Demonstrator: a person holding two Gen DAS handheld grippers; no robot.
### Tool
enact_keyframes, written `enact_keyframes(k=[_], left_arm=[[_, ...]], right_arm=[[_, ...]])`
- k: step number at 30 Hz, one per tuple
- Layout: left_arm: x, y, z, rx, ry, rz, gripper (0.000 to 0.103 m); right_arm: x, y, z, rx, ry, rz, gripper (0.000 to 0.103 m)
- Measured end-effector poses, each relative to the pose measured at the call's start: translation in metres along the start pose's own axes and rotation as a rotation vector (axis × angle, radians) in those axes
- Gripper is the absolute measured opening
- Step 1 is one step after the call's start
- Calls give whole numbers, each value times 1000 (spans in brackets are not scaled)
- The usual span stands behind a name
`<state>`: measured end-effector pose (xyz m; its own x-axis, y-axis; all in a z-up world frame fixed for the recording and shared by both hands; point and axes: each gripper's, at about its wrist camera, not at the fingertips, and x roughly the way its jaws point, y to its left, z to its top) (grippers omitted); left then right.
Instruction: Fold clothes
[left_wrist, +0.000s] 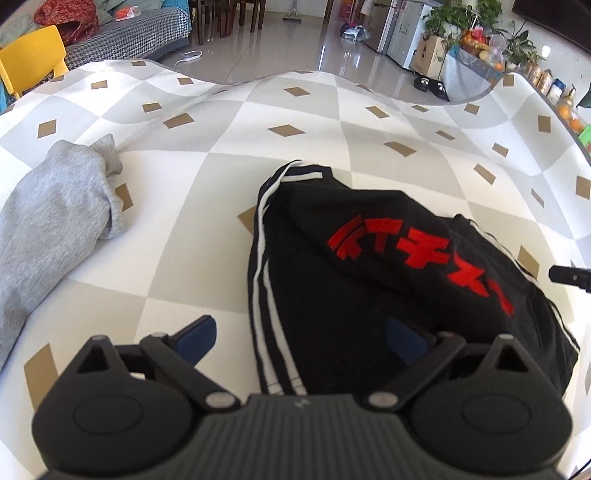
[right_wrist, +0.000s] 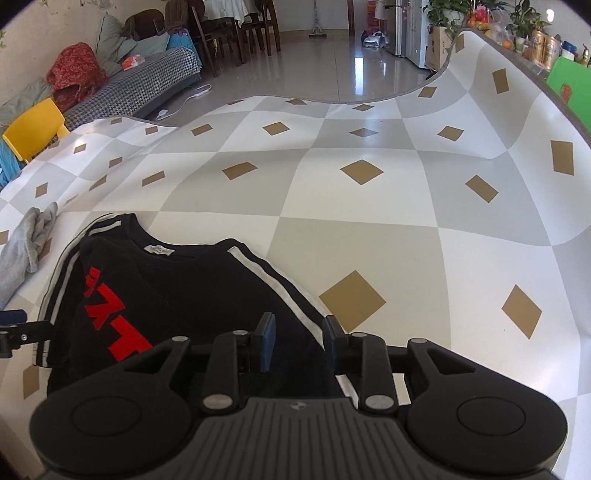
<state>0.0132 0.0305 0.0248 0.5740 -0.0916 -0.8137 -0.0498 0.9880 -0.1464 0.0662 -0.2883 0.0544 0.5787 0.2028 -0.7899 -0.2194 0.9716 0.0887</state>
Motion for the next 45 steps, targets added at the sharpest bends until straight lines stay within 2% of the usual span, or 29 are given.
enact_keyframes(k=[5, 9, 13, 23, 25, 27, 29, 38, 40, 42, 45], left_arm=[[16, -4, 2, -40, 11, 10, 103], [28, 1, 2, -66, 21, 57, 103], [39, 2, -1, -55, 37, 100, 103], [45, -11, -8, 4, 3, 105, 102], [43, -13, -8, 17, -6, 94, 95], [40, -17, -8, 52, -17, 74, 75], [37, -21, -9, 80, -27, 74, 64], [28, -11, -13, 78, -24, 118, 58], [25, -7, -13, 63, -22, 133, 56], [23, 4, -12, 23, -2, 151, 48], [21, 21, -13, -20, 13, 186, 48]], right_arm=[[1, 2, -2, -16, 13, 27, 30], [3, 2, -4, -29, 25, 52, 32], [9, 3, -6, -43, 53, 46, 33], [19, 8, -11, -74, 102, 40, 34], [24, 9, -13, -81, 123, 24, 35], [28, 7, -15, -80, 143, 12, 35], [31, 6, -16, -78, 162, 5, 36], [34, 10, -20, -128, 151, -13, 37], [34, 8, -19, -129, 150, -16, 36], [35, 6, -18, -124, 149, -24, 34], [35, 4, -17, -115, 148, -38, 33]])
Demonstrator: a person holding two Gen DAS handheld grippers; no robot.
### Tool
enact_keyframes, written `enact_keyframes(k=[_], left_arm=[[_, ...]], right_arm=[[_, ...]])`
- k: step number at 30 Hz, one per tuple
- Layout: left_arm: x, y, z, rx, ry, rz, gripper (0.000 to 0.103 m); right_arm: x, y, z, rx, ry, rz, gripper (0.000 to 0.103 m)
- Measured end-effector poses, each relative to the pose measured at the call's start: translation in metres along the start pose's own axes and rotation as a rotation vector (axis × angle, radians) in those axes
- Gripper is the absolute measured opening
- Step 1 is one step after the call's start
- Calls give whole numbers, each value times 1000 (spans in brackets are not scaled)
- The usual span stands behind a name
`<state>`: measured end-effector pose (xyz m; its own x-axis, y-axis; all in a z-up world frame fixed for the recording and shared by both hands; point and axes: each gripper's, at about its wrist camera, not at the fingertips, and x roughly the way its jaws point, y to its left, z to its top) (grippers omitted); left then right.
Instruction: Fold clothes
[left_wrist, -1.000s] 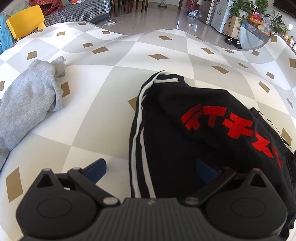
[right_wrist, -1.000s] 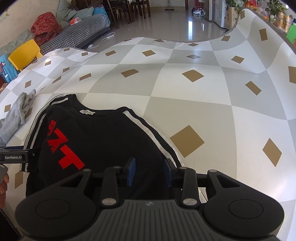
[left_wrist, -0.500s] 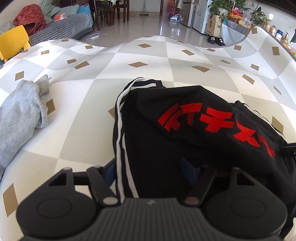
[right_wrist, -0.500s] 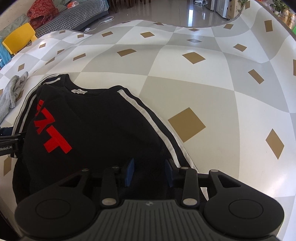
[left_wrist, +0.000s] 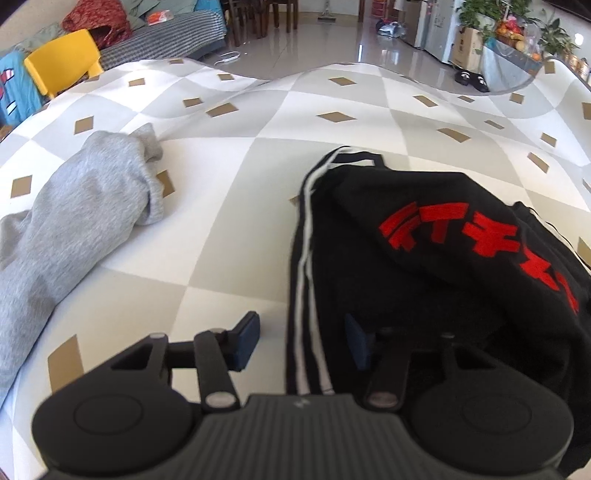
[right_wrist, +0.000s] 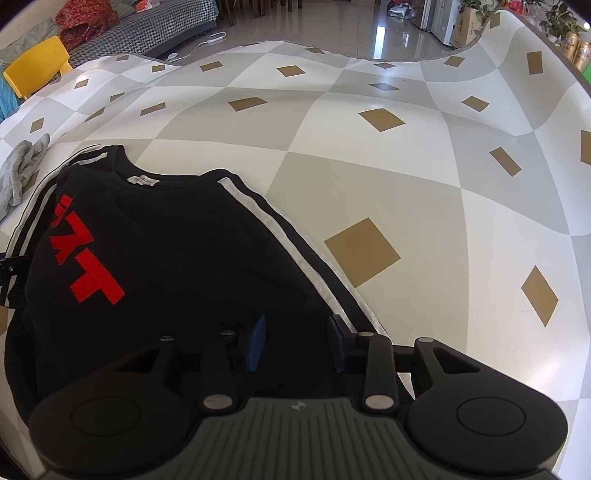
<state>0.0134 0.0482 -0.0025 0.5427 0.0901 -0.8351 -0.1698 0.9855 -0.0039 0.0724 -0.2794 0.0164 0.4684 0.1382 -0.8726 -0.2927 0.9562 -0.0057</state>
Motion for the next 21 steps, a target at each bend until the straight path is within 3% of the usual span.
enact_keyframes(k=[11, 15, 16, 18, 21], left_arm=[[-11, 30, -12, -49, 22, 58, 50], [-15, 38, -14, -116, 16, 34, 50], [-17, 39, -14, -127, 10, 18, 53], [-19, 38, -14, -143, 1, -10, 73], [-20, 35, -16, -162, -5, -46, 81]], right_arm=[[1, 2, 1, -11, 6, -21, 35], [0, 3, -1, -18, 7, -25, 36], [-1, 3, -1, -20, 6, -26, 36], [-1, 3, -2, -22, 6, -25, 37], [-2, 3, -3, -22, 6, -25, 38]])
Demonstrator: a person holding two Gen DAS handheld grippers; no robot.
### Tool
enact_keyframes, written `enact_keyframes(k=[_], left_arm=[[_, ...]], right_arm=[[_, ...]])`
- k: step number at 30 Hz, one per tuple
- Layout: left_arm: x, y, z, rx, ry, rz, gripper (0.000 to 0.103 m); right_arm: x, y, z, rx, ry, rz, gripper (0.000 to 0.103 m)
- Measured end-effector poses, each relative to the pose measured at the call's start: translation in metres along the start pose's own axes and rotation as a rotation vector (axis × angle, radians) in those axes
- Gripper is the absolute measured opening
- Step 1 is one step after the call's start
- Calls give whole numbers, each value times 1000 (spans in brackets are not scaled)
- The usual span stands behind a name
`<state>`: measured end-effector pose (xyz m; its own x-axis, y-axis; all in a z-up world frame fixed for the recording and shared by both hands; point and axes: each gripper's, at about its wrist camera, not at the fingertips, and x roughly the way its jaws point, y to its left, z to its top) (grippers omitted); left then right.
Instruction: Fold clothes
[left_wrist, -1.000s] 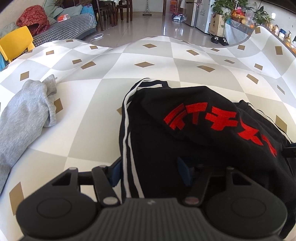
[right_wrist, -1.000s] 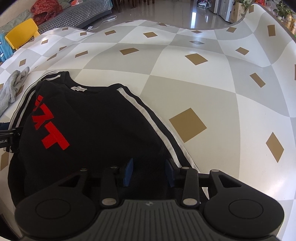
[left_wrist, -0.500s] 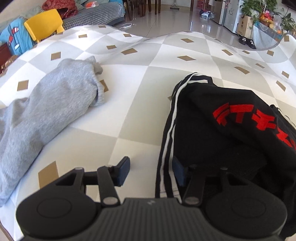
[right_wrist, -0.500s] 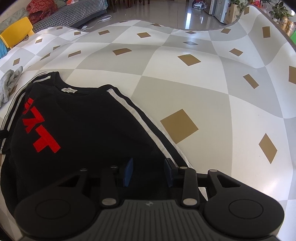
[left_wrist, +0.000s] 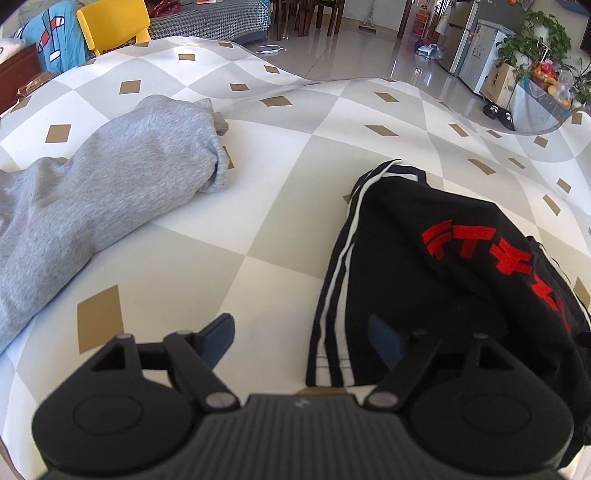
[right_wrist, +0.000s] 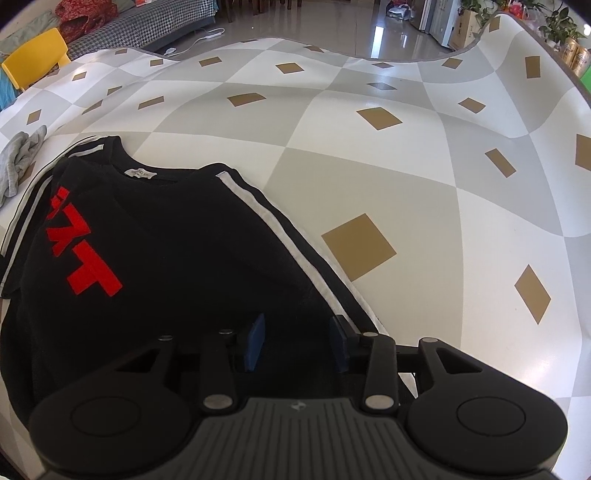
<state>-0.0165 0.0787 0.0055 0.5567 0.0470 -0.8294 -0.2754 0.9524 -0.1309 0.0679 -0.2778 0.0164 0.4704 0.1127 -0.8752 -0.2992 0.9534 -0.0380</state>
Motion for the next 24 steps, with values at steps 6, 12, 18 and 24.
enact_keyframes(k=[6, 12, 18, 24], left_arm=[[9, -5, -2, -7, 18, -3, 81], [13, -10, -1, 14, -4, -4, 70], [13, -16, 1, 52, -23, -23, 10], [6, -23, 1, 90, -80, 16, 4]], right_arm=[[-1, 0, -2, -5, -4, 2, 38], [-1, 1, -1, -7, -4, -1, 39], [-1, 1, -2, -7, -6, -3, 40], [-1, 2, -2, -8, -8, -3, 40]])
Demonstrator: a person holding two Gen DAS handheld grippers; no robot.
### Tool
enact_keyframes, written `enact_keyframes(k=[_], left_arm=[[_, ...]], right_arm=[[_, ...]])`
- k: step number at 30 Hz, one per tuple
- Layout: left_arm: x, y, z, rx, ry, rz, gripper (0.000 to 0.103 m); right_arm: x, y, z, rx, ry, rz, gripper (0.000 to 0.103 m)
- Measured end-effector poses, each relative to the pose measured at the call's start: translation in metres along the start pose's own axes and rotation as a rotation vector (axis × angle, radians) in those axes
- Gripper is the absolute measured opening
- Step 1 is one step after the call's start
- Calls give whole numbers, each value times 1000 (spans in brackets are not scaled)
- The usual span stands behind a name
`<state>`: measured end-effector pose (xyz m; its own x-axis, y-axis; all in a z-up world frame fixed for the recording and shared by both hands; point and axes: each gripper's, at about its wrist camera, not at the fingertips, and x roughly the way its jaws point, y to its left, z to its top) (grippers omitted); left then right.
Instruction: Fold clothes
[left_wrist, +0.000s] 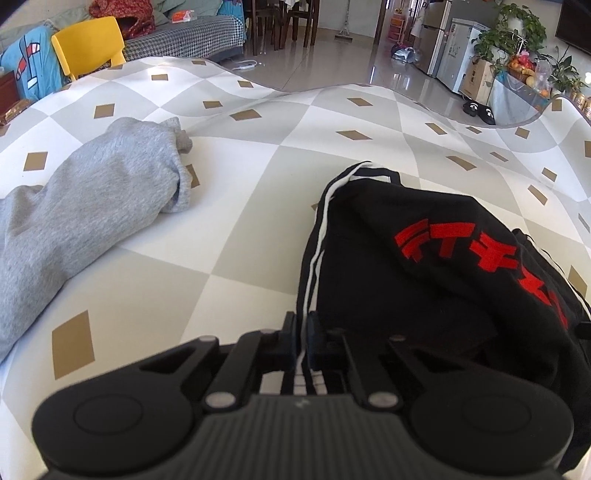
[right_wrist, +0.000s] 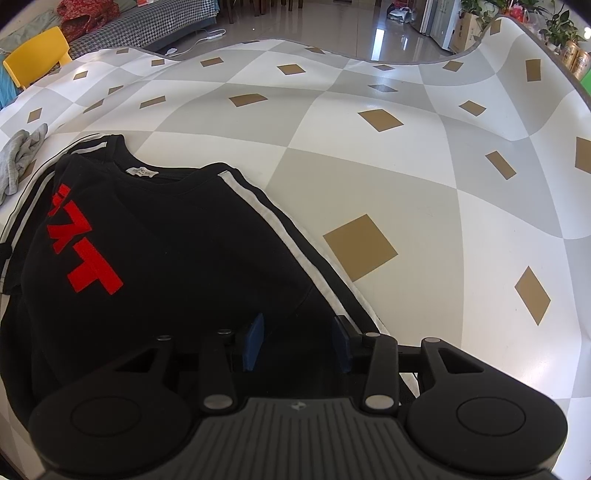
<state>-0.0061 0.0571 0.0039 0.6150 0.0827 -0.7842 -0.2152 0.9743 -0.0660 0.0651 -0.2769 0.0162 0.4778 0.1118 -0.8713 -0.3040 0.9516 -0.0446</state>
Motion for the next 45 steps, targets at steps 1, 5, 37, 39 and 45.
enact_keyframes(k=[1, 5, 37, 39, 45], left_arm=[[-3, -1, 2, 10, -19, 17, 4], [-14, -9, 12, 104, -91, 105, 4], [1, -46, 18, 188, 87, -150, 40], [2, -50, 18, 204, 95, -164, 43], [9, -57, 14, 232, 99, -178, 49]], right_arm=[[0, 0, 0, 0, -1, 1, 40], [0, 0, -1, 0, -1, 1, 40], [-10, -3, 25, 76, -107, 111, 44], [-8, -1, 29, 70, -120, 113, 45], [5, 9, 39, 51, -143, 87, 48]])
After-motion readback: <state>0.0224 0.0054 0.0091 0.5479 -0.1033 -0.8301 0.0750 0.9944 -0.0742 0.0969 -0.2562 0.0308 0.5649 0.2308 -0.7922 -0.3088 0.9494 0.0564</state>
